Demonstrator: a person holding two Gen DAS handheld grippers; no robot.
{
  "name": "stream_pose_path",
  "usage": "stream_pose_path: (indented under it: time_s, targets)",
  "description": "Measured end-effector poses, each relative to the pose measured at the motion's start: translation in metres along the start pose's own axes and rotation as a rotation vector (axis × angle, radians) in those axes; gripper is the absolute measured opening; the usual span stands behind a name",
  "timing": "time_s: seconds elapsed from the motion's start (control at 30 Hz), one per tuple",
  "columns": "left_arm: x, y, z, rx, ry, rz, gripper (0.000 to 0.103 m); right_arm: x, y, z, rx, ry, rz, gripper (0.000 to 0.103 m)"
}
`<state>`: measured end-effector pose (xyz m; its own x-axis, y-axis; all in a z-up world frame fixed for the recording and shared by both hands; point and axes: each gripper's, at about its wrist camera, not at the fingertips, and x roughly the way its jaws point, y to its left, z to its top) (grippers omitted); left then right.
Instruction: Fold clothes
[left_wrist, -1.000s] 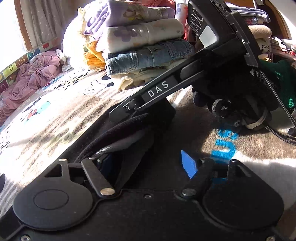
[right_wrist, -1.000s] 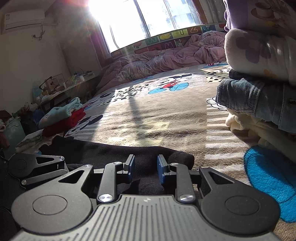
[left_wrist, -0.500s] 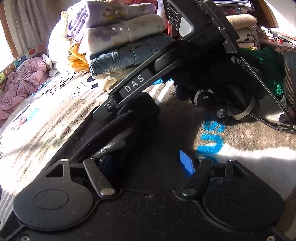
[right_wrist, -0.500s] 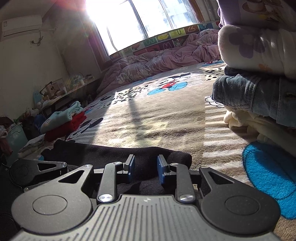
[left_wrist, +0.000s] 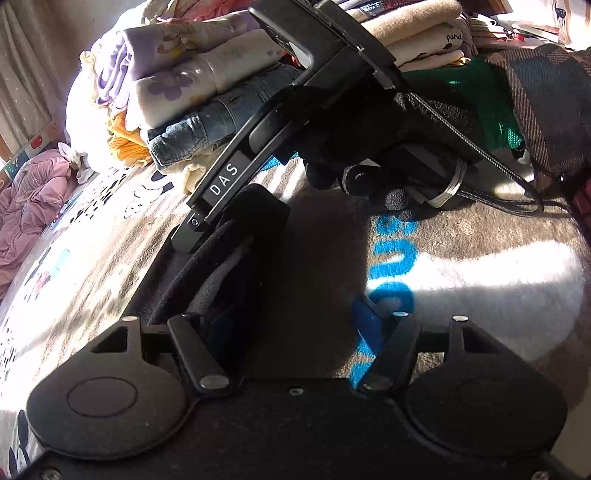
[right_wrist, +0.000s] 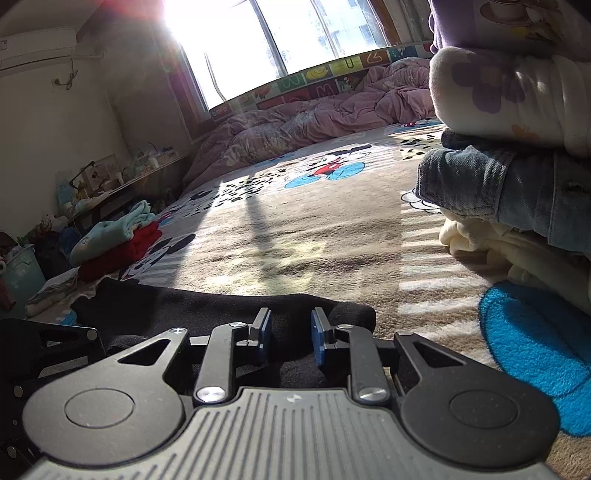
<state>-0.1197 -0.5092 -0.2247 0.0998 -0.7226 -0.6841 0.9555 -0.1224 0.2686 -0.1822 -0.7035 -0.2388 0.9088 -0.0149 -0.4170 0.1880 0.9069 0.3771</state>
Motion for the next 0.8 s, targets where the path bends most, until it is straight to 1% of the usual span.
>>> stream_pose_path:
  time_s: [0.03,0.07,0.13,0.17,0.27,0.3,0.57,0.73,0.8]
  targets:
    - [0.001,0.006,0.002,-0.069,0.01,0.014,0.069,0.0,-0.001,0.0,0.004,0.0,0.002,0.024]
    - [0.002,0.006,0.002,-0.077,0.012,0.034,0.071,-0.001,-0.001,0.0,0.007,-0.001,0.003,0.024]
    - [0.004,-0.001,0.003,-0.033,0.007,0.072,0.072,-0.001,-0.002,0.0,0.008,0.0,0.003,0.024]
    - [0.005,-0.005,0.003,-0.019,0.0,0.074,0.072,0.0,-0.002,0.0,0.008,0.001,0.002,0.024]
    - [0.012,-0.002,0.008,-0.06,-0.006,0.079,0.077,0.0,-0.001,0.0,0.006,0.003,0.0,0.024]
    - [0.013,-0.001,0.009,-0.064,-0.009,0.074,0.078,0.0,-0.002,0.0,0.008,0.003,0.001,0.024]
    - [0.019,-0.009,0.013,0.014,-0.032,-0.027,0.078,0.0,-0.004,0.0,0.024,0.005,0.012,0.024]
    - [0.016,-0.014,0.013,0.063,-0.017,-0.024,0.078,0.0,-0.003,0.0,0.018,0.006,0.007,0.024]
    - [0.014,-0.013,0.014,0.07,-0.007,-0.036,0.078,0.001,-0.002,0.0,0.012,0.006,0.0,0.023]
